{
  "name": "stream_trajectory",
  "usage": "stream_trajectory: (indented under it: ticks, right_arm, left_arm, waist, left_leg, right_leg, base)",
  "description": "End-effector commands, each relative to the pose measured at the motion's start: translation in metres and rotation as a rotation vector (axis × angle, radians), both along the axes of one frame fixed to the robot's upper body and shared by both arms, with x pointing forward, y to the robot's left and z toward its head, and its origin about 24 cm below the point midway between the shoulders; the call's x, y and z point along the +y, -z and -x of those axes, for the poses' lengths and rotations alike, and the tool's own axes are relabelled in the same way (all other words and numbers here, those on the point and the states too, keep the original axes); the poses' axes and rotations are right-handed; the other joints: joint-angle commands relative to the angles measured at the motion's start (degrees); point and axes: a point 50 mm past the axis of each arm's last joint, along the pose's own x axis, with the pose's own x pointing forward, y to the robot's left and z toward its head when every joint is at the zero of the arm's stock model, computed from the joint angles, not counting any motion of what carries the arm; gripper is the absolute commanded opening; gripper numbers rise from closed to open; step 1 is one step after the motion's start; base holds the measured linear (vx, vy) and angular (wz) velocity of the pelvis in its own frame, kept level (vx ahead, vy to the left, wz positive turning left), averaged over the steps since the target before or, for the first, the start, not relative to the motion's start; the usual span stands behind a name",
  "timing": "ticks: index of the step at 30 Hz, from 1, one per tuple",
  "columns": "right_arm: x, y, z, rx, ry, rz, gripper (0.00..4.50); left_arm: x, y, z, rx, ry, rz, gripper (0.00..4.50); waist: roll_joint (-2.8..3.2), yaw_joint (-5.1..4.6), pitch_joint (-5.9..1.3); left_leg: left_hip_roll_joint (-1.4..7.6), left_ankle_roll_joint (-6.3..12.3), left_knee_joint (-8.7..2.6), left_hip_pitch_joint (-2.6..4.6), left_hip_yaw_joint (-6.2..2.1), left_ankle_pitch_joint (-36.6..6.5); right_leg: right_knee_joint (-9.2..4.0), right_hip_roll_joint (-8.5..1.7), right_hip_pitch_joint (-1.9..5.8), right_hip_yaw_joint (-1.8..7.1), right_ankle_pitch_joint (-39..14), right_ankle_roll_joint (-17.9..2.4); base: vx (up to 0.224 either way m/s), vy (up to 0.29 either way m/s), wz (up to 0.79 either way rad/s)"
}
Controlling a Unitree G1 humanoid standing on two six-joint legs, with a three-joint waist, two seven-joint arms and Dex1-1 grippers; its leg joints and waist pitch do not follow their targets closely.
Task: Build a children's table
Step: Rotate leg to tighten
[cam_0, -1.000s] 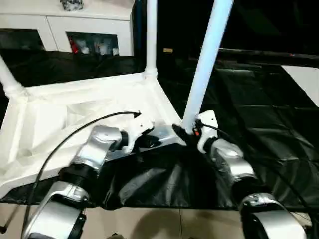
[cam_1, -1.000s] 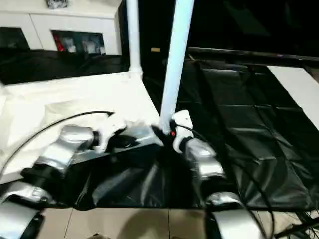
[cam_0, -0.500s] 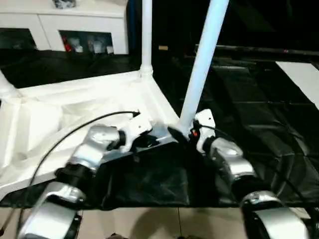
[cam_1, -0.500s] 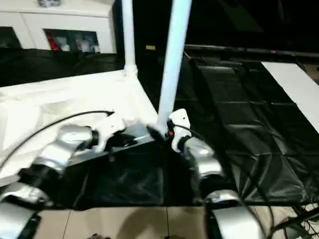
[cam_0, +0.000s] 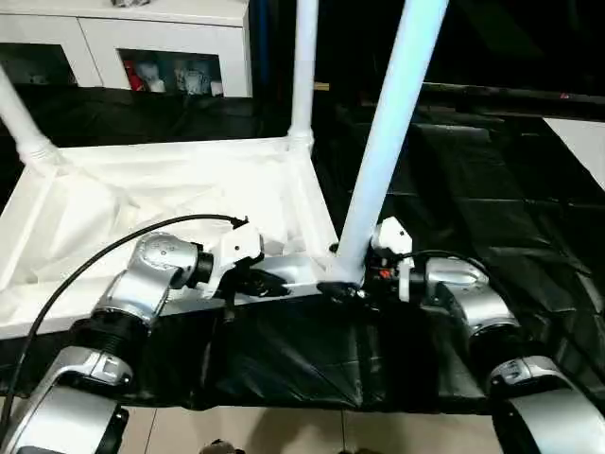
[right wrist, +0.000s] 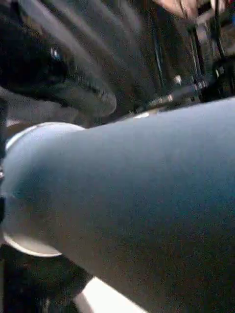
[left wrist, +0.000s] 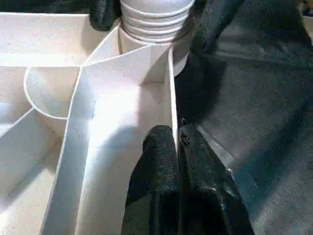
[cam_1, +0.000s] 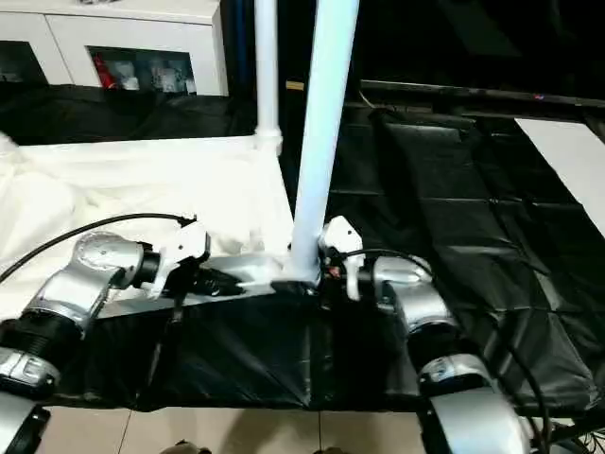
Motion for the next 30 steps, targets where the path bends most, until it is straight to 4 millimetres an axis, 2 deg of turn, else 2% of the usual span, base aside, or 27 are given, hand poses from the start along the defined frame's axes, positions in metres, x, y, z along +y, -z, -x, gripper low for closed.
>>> stream_trajectory:
  ticks: [1, 4, 5, 6, 9, 10, 12, 14, 15, 16, 17, 18, 19, 20, 21, 22, 23, 24, 25, 28, 30]
  right_arm:
    - [0.004, 0.002, 0.002, 0.026, -0.048, 0.025, 3.51]
    - [0.004, 0.001, 0.002, 0.036, -0.072, 0.024, 3.41]
    - [0.004, 0.001, 0.003, 0.038, -0.080, 0.026, 3.41]
    - [0.005, 0.002, 0.004, 0.044, -0.088, 0.025, 3.11]
    - [0.008, 0.006, 0.007, 0.054, -0.100, 0.027, 2.99]
    - [0.009, 0.008, 0.008, 0.055, -0.101, 0.030, 2.82]
    - [0.011, 0.014, 0.011, 0.055, -0.046, 0.017, 2.77]
    - [0.012, 0.016, 0.011, 0.062, -0.005, 0.000, 2.73]
    - [0.014, 0.019, 0.010, 0.061, 0.054, -0.001, 2.73]
    - [0.014, 0.020, 0.010, 0.060, 0.061, -0.001, 2.72]
    - [0.020, 0.025, 0.009, 0.058, 0.168, -0.006, 2.72]
    - [0.020, 0.025, 0.009, 0.058, 0.168, -0.006, 2.72]
    - [0.025, 0.028, 0.007, 0.058, 0.227, -0.008, 2.72]
    - [0.031, 0.031, 0.004, 0.060, 0.325, -0.014, 2.72]
    - [0.036, 0.032, 0.002, 0.062, 0.390, -0.016, 2.72]
    - [0.044, 0.034, -0.002, 0.060, 0.517, -0.020, 2.70]
    - [0.048, 0.033, -0.005, 0.071, 0.587, -0.038, 2.70]
    - [0.049, 0.033, -0.006, 0.073, 0.600, -0.042, 2.70]
    - [0.051, 0.033, -0.007, 0.080, 0.634, -0.050, 2.70]
    - [0.066, 0.029, -0.009, 0.077, 0.706, -0.075, 2.70]
    - [0.074, 0.024, -0.009, 0.044, 0.692, -0.099, 2.70]
  left_arm:
    - [-0.005, 0.001, 0.003, 0.025, 0.087, -0.027, 0.00]
    - [-0.002, 0.000, 0.004, 0.039, 0.092, -0.030, 0.00]
    - [-0.001, 0.000, 0.004, 0.040, 0.093, -0.031, 0.00]
    - [0.000, 0.000, 0.004, 0.043, 0.093, -0.035, 0.00]
    - [0.002, 0.001, 0.005, 0.049, 0.089, -0.039, 0.00]
    - [0.002, 0.001, 0.005, 0.048, 0.089, -0.039, 0.00]
    - [-0.003, 0.004, 0.005, 0.043, 0.077, -0.027, 0.00]
    - [-0.007, 0.005, 0.005, 0.041, 0.067, -0.021, 0.00]
    - [-0.012, 0.006, 0.004, 0.040, 0.048, -0.018, 0.00]
    - [-0.012, 0.007, 0.004, 0.039, 0.045, -0.019, 0.00]
    - [-0.021, 0.010, -0.001, 0.020, -0.018, -0.029, 0.00]
    - [-0.021, 0.010, -0.001, 0.020, -0.018, -0.029, 0.00]
    - [-0.026, 0.011, -0.004, 0.006, -0.064, -0.026, 0.00]
    - [-0.035, 0.011, -0.008, -0.015, -0.106, -0.018, 0.00]
    - [-0.041, 0.011, -0.011, -0.028, -0.131, -0.011, 0.00]
    - [-0.052, 0.010, -0.017, -0.074, -0.200, -0.002, 0.00]
    - [-0.058, 0.009, -0.019, -0.086, -0.236, 0.012, 0.00]
    - [-0.059, 0.009, -0.019, -0.088, -0.243, 0.015, 0.00]
    - [-0.062, 0.009, -0.020, -0.092, -0.259, 0.022, 0.00]
    - [-0.073, 0.010, -0.020, -0.106, -0.280, 0.039, 0.00]
    - [-0.076, 0.011, -0.018, -0.099, -0.272, 0.049, 0.00]
  waist:
    - [0.33, 0.11, -3.54]
    - [0.37, 0.18, -3.48]
    - [0.10, 0.28, -3.39]
    - [0.06, 0.27, -3.38]
    - [0.23, 0.37, -3.41]
    - [0.27, 0.36, -3.43]
    - [0.42, 0.37, -3.47]
    - [0.32, 0.40, -3.47]
    - [0.64, 0.39, -3.33]
    - [0.59, 0.36, -3.19]
    - [0.40, 0.15, -3.12]
    - [0.61, -0.17, -2.77]
    - [0.42, -0.51, -2.68]
    - [1.30, -0.52, -2.68]
    - [1.06, -1.19, -2.38]
    - [1.22, -1.31, -2.50]
    - [1.15, -1.57, -2.45]
    - [1.05, -1.86, -2.51]
    - [1.20, -2.00, -2.55]
    - [1.53, -2.29, -2.57]
    - [1.46, -2.61, -2.58]
  left_leg:
    - [2.30, 1.92, -4.10, 1.07, -0.67, -12.91]
    - [2.34, 1.03, -4.20, 1.23, -0.72, -14.00]
    - [2.37, 0.83, -4.25, 1.22, -0.78, -14.18]
    - [2.35, 0.78, -4.26, 1.23, -0.74, -14.37]
    - [2.38, 0.26, -4.33, 1.29, -0.80, -14.43]
    - [2.39, 0.20, -4.36, 1.26, -0.83, -14.35]
    - [2.36, 0.06, -4.38, 1.21, -0.84, -13.91]
    - [2.28, 0.05, -4.41, 1.18, -0.83, -14.13]
    - [2.31, -0.25, -4.50, 1.27, -0.85, -15.04]
    - [2.30, -0.60, -4.60, 1.31, -0.90, -15.88]
    - [2.26, -1.17, -4.70, 1.44, -1.03, -17.64]
    - [2.16, -1.96, -4.89, 1.71, -1.32, -20.01]
    - [1.99, -2.52, -4.84, 1.95, -1.62, -22.23]
    - [1.92, -2.82, -4.79, 2.30, -1.79, -23.36]
    - [1.79, -3.40, -4.80, 2.56, -1.90, -25.71]
    - [1.60, -3.55, -4.76, 2.69, -2.35, -26.97]
    - [1.63, -3.59, -4.87, 2.60, -2.38, -27.17]
    - [1.54, -3.52, -4.92, 2.60, -2.68, -27.59]
    - [1.44, -2.98, -4.89, 2.66, -2.70, -27.95]
    - [1.57, -2.45, -5.33, 2.31, -2.83, -28.03]
    - [1.60, -2.26, -5.53, 2.33, -2.78, -29.21]
  right_leg:
    - [-3.50, -3.95, 2.45, 2.40, -10.51, -15.27]
    - [-3.71, -4.02, 2.32, 2.50, -13.10, -14.53]
    - [-3.75, -4.05, 2.23, 2.49, -14.19, -14.20]
    - [-3.83, -4.06, 2.19, 2.51, -14.66, -14.01]
    - [-3.88, -4.07, 2.12, 2.53, -15.06, -13.56]
    - [-3.81, -4.06, 2.16, 2.52, -14.75, -13.60]
    - [-3.75, -4.02, 2.20, 2.52, -13.58, -13.68]
    - [-3.74, -3.96, 2.26, 2.51, -13.07, -13.64]
    - [-3.89, -4.05, 2.13, 2.57, -14.27, -13.63]
    - [-4.09, -4.03, 2.04, 2.55, -15.59, -13.30]
    - [-4.34, -4.09, 1.99, 2.54, -18.59, -12.63]
    - [-4.90, -4.24, 1.66, 2.58, -22.78, -11.59]
    - [-5.34, -4.37, 1.52, 2.48, -27.77, -10.03]
    - [-5.57, -4.46, 1.27, 2.51, -29.39, -9.60]
    - [-6.27, -4.26, 0.82, 2.32, -33.00, -8.23]
    - [-6.53, -4.36, 0.97, 1.95, -35.99, -6.70]
    - [-6.69, -4.36, 0.91, 1.92, -36.48, -6.31]
    - [-6.92, -4.35, 1.01, 1.54, -37.26, -5.72]
    - [-7.30, -4.38, 1.02, 1.35, -37.42, -5.37]
    - [-7.41, -4.39, 1.29, 1.13, -34.69, -5.94]
    - [-7.50, -4.30, 1.29, 0.95, -32.42, -6.45]
  base:
    - [0.000, 0.000, 0.00]
    - [0.000, 0.000, 0.00]
    - [0.000, 0.000, 0.00]
    - [0.000, 0.000, 0.00]
    - [0.000, 0.000, 0.00]
    - [0.000, 0.000, 0.00]
    - [0.000, 0.000, 0.00]
    - [0.000, 0.000, 0.00]
    - [0.000, 0.000, 0.00]
    - [0.000, 0.000, 0.00]
    - [0.000, 0.000, 0.00]
    - [0.000, 0.000, 0.00]
    - [0.000, 0.000, 0.00]
    - [0.000, 0.000, 0.00]
    - [0.000, 0.000, 0.00]
    - [-0.054, 0.019, -0.06]
    - [-0.054, 0.019, -0.06]
    - [-0.051, 0.030, -0.09]
    - [0.000, 0.000, 0.00]
    - [0.000, 0.000, 0.00]
    - [0.000, 0.000, 0.00]
